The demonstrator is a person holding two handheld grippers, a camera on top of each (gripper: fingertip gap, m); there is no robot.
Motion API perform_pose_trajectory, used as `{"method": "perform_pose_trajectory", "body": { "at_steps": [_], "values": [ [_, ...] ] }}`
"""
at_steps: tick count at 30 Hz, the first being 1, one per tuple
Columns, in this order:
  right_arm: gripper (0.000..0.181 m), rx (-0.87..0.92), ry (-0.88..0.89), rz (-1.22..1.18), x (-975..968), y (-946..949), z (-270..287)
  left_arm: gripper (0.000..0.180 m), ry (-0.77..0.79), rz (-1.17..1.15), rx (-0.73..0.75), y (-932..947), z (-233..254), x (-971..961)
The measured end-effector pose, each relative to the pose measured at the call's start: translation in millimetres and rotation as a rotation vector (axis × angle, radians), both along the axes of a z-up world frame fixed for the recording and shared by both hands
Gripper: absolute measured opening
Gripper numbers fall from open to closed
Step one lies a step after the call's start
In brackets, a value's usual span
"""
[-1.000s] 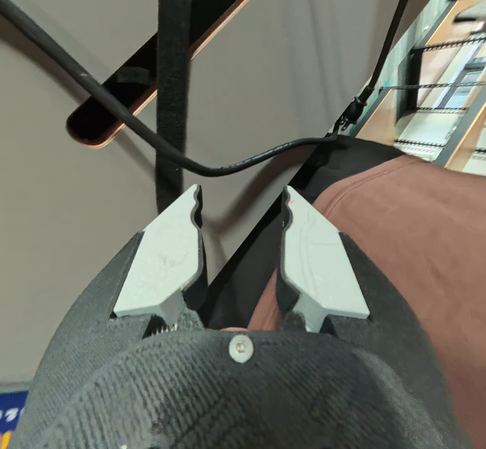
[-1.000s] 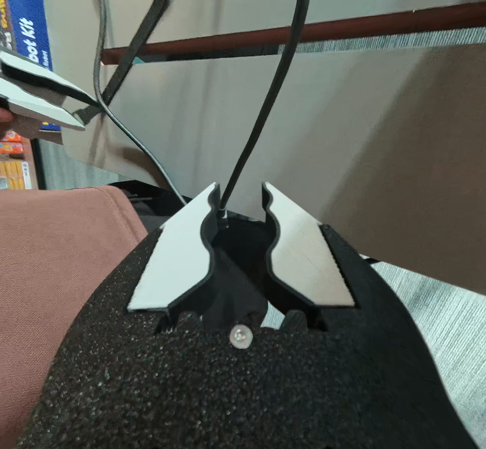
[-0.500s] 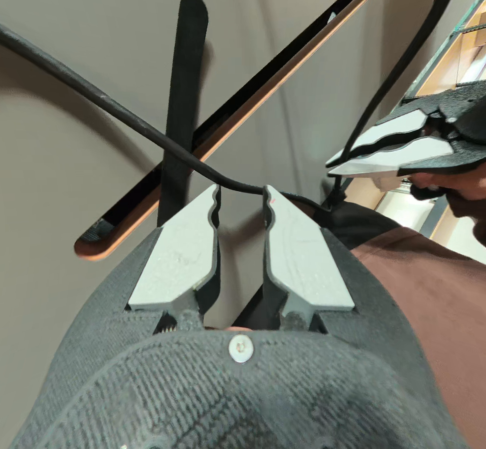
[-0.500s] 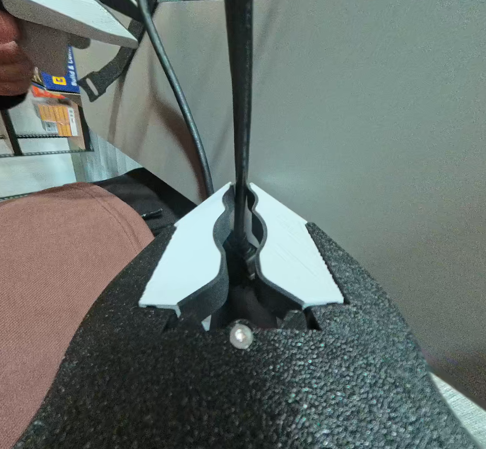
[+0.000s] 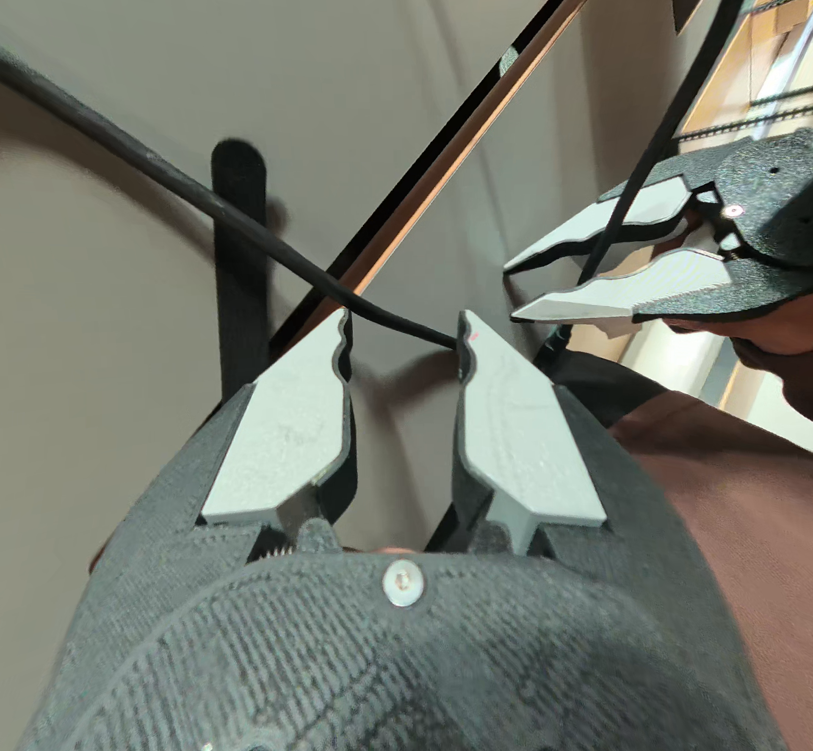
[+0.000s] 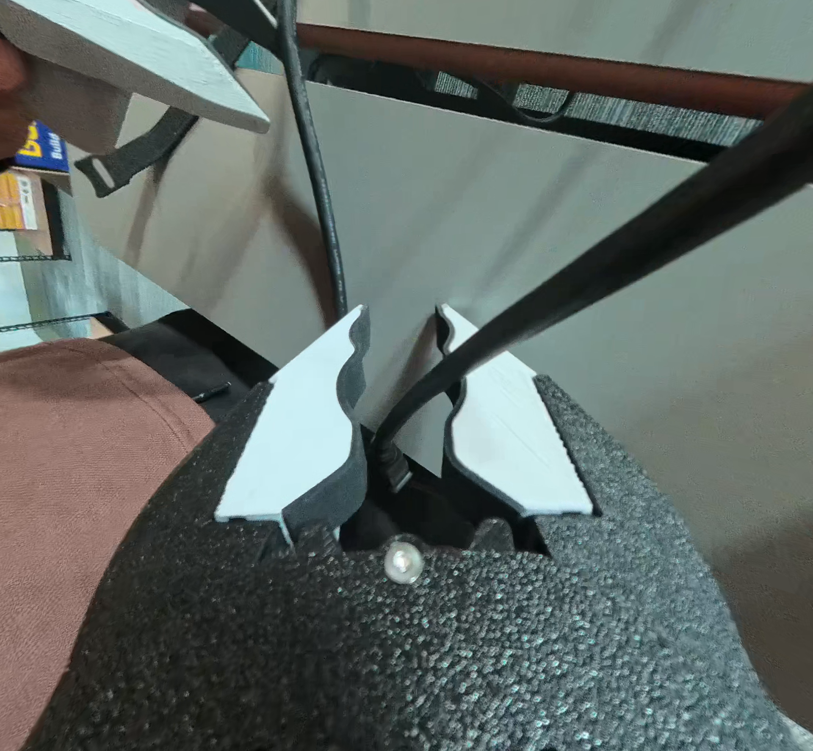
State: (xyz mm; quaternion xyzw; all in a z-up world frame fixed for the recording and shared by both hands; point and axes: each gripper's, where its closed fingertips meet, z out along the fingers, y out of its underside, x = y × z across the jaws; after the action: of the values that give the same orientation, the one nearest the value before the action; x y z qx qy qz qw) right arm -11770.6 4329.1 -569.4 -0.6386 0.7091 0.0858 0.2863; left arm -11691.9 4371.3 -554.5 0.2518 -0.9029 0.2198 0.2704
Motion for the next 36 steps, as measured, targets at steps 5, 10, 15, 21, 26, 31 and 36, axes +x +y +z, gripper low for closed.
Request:
{"method": "perform_pose_trajectory", "body": {
  "at_steps": [5,10,15,21,26,31,36],
  "values": [
    [0.040,0.017,-0.018,0.039,4.7,10.1,3.1,0.054,-0.064,-0.121,-0.012,-33.7,2.5,-12.3],
    [0.031,-0.149,0.005,0.079,8.6,4.5,-1.7,0.046,-0.063,-0.138,-0.044,-53.7,8.6,-10.6],
    [0.041,-0.268,0.000,0.102,17.0,10.9,-2.0,0.047,-0.009,-0.080,-0.071,-47.2,11.5,-2.3],
    [0.034,-0.363,0.035,0.124,22.3,6.8,-4.0,0.049,0.035,-0.039,-0.112,-36.2,17.4,1.1],
    [0.032,-0.351,0.076,0.096,22.2,5.5,-3.8,0.038,0.024,-0.014,-0.206,-25.2,37.3,12.5],
    [0.041,-0.383,0.093,0.068,20.5,5.0,-4.0,0.037,-0.236,0.033,-0.173,29.1,54.5,62.0],
    [0.043,-0.372,0.074,0.016,21.6,5.4,0.6,0.048,-0.256,-0.036,-0.027,98.1,33.6,53.2]
  ]
}}
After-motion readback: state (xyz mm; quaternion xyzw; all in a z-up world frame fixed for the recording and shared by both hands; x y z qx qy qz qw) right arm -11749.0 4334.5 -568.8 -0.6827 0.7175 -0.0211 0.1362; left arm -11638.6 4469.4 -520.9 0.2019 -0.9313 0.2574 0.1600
